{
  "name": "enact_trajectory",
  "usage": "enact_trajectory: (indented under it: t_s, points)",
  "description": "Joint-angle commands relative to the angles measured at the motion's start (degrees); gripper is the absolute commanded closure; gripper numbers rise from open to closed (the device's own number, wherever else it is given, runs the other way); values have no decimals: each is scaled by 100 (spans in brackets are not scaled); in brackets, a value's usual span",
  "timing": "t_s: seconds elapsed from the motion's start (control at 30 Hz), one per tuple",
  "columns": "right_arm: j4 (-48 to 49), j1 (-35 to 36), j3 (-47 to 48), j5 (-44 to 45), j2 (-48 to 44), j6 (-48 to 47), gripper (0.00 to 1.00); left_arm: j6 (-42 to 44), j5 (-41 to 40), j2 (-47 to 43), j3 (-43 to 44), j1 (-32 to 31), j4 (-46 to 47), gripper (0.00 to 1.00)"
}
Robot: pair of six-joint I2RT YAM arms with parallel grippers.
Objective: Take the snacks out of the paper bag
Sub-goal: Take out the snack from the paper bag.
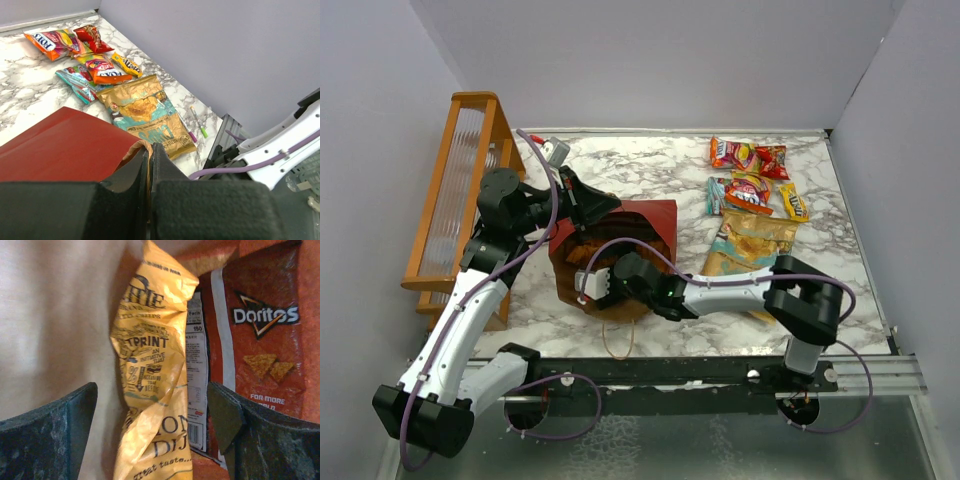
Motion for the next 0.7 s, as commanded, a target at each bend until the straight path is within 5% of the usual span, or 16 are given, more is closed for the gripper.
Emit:
enact_trajectory:
  t_s: [0.0, 0.37, 0.67]
  points:
    - [414, -289, 432, 649, 569, -460, 13, -59, -71, -130, -46, -8, 242, 100]
    - [-61, -361, 782, 212, 962, -693, 63, -129, -496, -395, -304, -9, 215, 100]
    - [-532, -299, 725, -498, 435, -208, 89, -292, -1446, -526, -340, -5, -125, 100]
